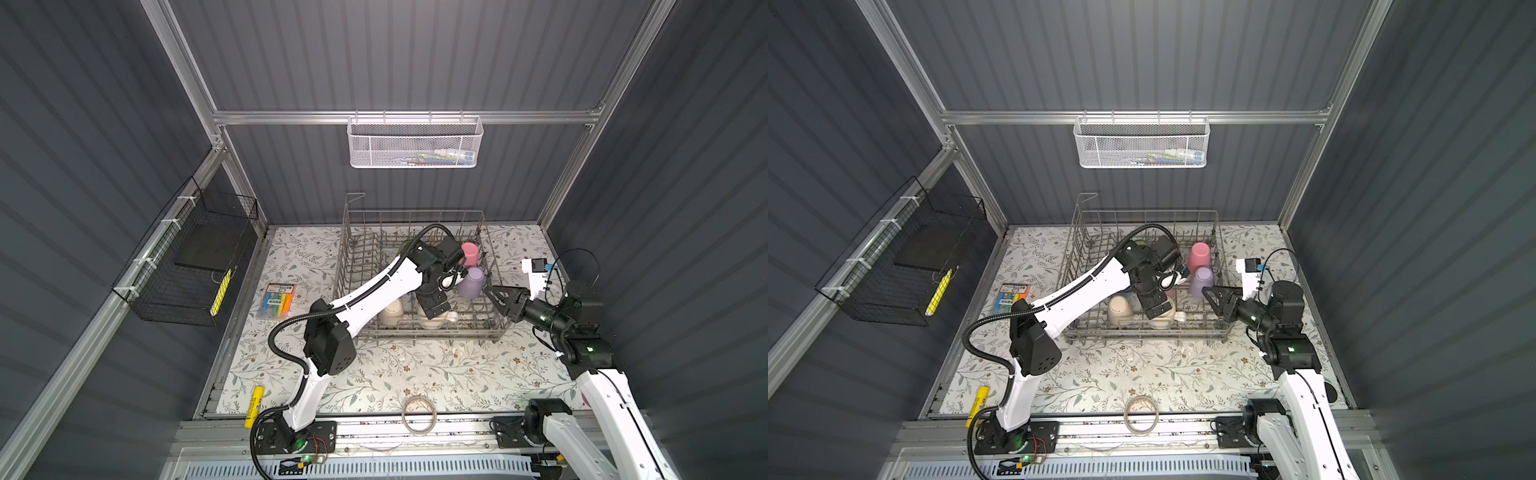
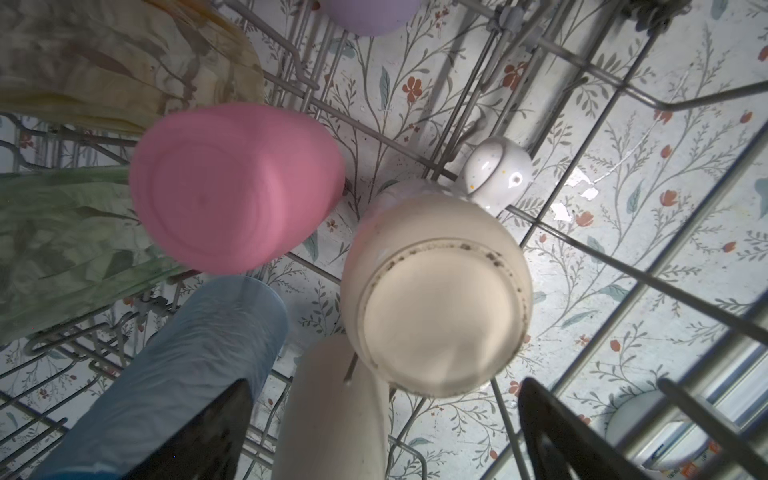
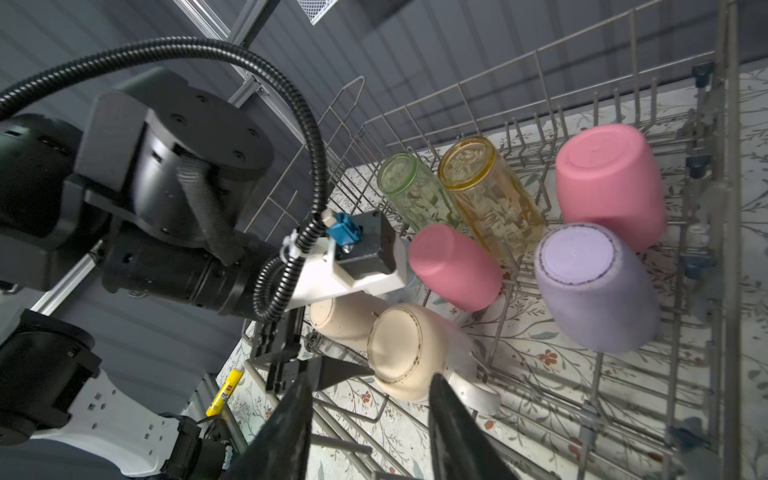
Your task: Load the cups into the dish rack
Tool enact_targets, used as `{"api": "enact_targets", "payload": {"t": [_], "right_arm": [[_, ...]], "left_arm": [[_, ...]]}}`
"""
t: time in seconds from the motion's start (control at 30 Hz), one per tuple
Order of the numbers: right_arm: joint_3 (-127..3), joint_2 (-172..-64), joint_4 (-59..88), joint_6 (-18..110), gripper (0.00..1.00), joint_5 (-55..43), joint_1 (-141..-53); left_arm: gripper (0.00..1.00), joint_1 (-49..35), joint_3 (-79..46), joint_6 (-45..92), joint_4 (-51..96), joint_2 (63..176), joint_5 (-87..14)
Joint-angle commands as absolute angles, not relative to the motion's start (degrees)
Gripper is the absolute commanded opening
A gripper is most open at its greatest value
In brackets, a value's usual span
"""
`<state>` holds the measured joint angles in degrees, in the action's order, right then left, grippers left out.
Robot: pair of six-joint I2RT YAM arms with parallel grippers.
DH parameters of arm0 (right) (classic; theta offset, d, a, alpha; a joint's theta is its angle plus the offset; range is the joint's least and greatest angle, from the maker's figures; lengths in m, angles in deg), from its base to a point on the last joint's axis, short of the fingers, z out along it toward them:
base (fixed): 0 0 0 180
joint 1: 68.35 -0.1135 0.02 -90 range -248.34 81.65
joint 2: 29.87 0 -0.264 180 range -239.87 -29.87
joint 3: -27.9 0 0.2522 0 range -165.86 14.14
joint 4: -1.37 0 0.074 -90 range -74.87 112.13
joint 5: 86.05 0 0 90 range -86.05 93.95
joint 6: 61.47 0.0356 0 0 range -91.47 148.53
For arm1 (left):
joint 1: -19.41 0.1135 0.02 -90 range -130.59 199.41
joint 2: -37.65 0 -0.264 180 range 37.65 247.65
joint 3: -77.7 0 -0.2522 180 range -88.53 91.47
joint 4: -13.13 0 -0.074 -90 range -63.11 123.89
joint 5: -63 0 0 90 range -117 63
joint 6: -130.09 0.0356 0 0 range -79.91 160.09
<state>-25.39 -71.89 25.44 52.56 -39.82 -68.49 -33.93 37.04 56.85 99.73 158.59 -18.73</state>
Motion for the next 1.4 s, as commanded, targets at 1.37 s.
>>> {"api": "enact_targets", "payload": {"t": [1.37], "right_arm": [[-27.26,-73.76,19.65,54.02,0.49,-31.62,-68.26]], "left_arm": [[1.00,2.25,-28.32,42.14,32.46,96.79,-3.81]]}}
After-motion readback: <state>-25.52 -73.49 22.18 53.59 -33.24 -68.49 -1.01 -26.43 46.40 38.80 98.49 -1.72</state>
